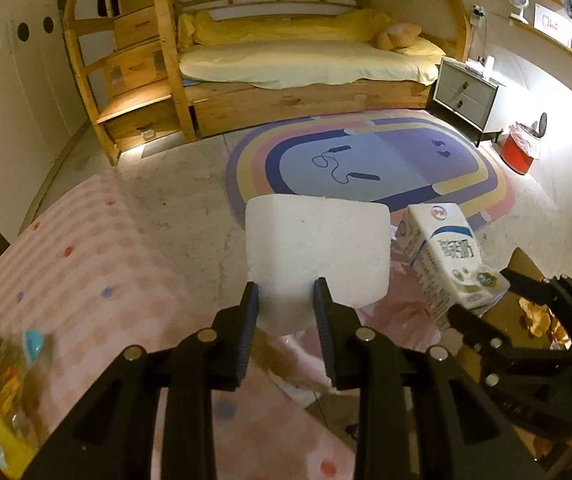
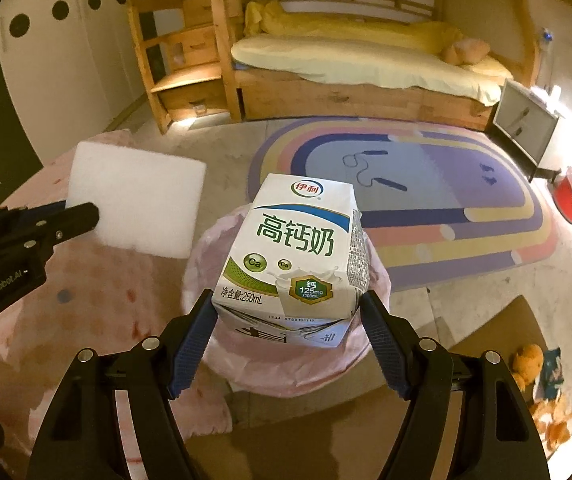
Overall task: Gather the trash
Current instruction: 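Carry both items over the pink trash bin and open both tools, then move both open tools back over the table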
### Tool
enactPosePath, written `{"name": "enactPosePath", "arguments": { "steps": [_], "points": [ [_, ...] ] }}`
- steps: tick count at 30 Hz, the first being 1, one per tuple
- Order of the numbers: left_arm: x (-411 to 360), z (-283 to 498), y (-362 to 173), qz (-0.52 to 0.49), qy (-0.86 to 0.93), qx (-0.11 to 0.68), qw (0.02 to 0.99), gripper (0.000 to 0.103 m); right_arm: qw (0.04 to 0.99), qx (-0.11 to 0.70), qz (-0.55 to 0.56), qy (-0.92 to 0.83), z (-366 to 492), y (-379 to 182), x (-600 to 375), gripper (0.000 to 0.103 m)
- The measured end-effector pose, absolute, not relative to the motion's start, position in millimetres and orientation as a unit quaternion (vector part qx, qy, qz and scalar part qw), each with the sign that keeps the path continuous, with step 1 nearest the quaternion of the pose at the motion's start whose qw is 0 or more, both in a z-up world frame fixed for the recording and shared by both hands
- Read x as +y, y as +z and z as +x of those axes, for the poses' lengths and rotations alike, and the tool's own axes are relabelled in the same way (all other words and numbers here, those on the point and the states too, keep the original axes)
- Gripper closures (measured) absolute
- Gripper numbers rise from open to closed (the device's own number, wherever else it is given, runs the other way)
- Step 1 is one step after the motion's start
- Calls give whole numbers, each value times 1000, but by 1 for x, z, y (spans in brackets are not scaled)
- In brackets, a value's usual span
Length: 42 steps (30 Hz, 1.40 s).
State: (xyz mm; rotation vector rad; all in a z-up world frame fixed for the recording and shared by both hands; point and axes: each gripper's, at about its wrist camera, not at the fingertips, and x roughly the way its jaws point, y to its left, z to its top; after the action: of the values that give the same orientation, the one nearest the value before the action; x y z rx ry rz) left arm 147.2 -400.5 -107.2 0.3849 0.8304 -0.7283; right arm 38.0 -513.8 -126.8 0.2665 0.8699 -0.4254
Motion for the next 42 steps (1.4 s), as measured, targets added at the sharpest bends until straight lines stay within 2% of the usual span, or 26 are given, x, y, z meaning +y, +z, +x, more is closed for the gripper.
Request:
{"name": "enactPosePath", "arguments": {
  "steps": [2, 4, 6, 8, 15, 26, 33, 42],
  "points": [
    [-409, 154, -110, 180, -346, 395, 832, 74, 876, 417, 128, -205, 43, -132, -520, 30],
    [-413, 159, -111, 177, -349, 398, 830, 68, 877, 415, 130, -203, 45, -135, -525, 29],
    [-413, 163, -110, 170, -351, 400, 829, 49, 876, 415, 133, -207, 45, -136, -529, 25],
    [-407, 165, -107, 161, -351, 398, 833, 46, 877, 407, 146, -212, 41, -134, -531, 20],
    [-377, 153, -86, 154, -330, 385, 848, 45, 882, 368, 201, -217, 7, -102, -520, 20],
    [-286, 97, -19, 134, -321, 333, 877, 45, 923, 309, 163, -159, -23, -14, -435, 20],
    [-213, 70, -10, 120, -285, 333, 891, 42, 934, 322, 125, -93, -17, -3, -365, 20],
    [-102, 55, -30, 92, -193, 349, 912, 37, 938, 336, 82, -3, -6, -5, -284, 20]
  ]
}}
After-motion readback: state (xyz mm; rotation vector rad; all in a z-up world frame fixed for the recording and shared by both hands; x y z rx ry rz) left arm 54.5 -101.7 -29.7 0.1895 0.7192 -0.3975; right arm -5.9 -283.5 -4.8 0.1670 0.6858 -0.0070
